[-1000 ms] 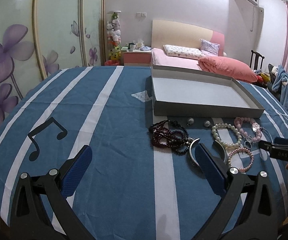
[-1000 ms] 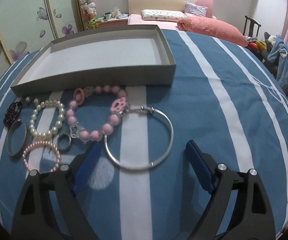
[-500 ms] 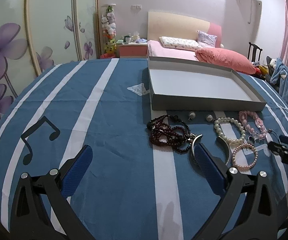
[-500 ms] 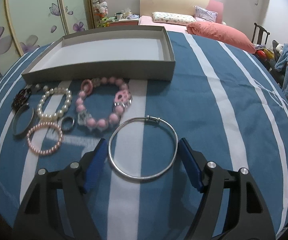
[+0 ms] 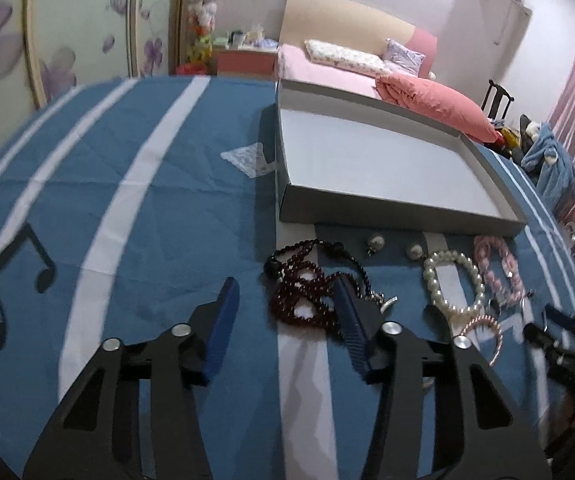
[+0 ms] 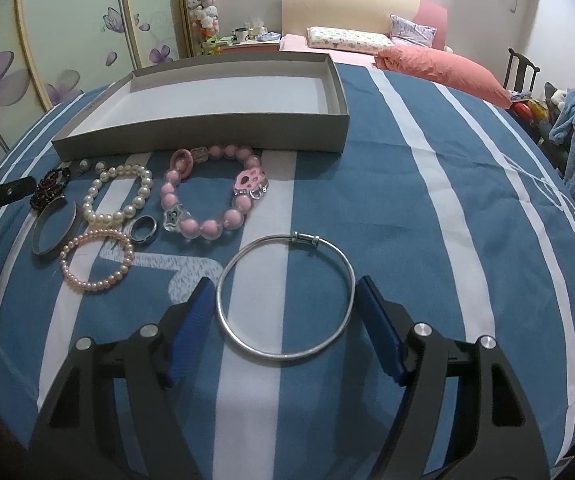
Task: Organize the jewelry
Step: 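Move left tool to the dark red bead bracelet while right tool reaches the silver bangle, then close left tool on the red beads and lift while right tool grips the silver bangle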
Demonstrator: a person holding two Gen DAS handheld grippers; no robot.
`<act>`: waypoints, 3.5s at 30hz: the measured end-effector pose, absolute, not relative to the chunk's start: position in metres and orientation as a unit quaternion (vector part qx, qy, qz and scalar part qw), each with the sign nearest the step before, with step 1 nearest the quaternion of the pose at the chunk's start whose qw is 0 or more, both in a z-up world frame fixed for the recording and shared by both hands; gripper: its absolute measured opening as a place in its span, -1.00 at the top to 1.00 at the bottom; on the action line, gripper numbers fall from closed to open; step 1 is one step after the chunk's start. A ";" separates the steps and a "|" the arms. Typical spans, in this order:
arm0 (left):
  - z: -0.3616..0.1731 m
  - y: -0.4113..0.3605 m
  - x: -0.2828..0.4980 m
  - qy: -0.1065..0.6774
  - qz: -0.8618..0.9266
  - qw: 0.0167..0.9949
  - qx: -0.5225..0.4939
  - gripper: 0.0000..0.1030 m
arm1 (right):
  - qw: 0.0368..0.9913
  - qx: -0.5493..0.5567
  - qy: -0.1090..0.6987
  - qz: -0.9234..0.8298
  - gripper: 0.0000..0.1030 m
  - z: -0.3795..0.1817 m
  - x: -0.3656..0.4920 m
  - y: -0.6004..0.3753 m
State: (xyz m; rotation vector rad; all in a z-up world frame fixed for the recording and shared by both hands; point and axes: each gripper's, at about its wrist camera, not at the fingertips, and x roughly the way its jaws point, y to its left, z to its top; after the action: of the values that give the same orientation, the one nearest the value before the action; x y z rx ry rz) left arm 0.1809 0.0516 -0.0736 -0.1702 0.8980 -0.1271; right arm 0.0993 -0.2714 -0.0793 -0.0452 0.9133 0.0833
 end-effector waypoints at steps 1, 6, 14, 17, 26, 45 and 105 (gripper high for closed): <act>-0.076 0.052 0.184 0.441 -0.065 0.890 -0.092 0.15 | 0.897 -0.022 0.440 0.040 -0.37 -0.079 0.099 -0.271; -0.081 0.042 0.186 0.445 -0.062 0.891 -0.074 0.34 | 0.898 -0.022 0.438 0.041 -0.37 -0.079 0.100 -0.272; -0.075 0.040 0.185 0.425 -0.065 0.902 -0.047 0.82 | 0.898 -0.022 0.437 0.041 -0.37 -0.079 0.100 -0.272; -0.066 0.038 0.180 0.406 -0.073 0.910 -0.036 0.83 | 0.898 -0.021 0.437 0.041 -0.37 -0.079 0.100 -0.272; -0.051 0.022 0.167 0.369 -0.089 0.925 -0.001 0.83 | 0.898 -0.021 0.437 0.041 -0.37 -0.079 0.100 -0.272; -0.005 0.032 0.163 0.318 -0.160 0.932 -0.072 0.84 | 0.900 -0.022 0.434 0.039 -0.37 -0.078 0.100 -0.272; -0.012 0.033 0.148 0.290 -0.144 0.944 -0.061 0.78 | 0.937 0.005 0.348 0.025 -0.35 -0.049 0.082 -0.277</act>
State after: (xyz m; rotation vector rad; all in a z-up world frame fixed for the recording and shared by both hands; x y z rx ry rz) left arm 0.1479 0.0335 -0.0123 -0.1240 0.5910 -0.2941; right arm 0.0822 -0.2769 -0.0488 0.0093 0.7111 0.0508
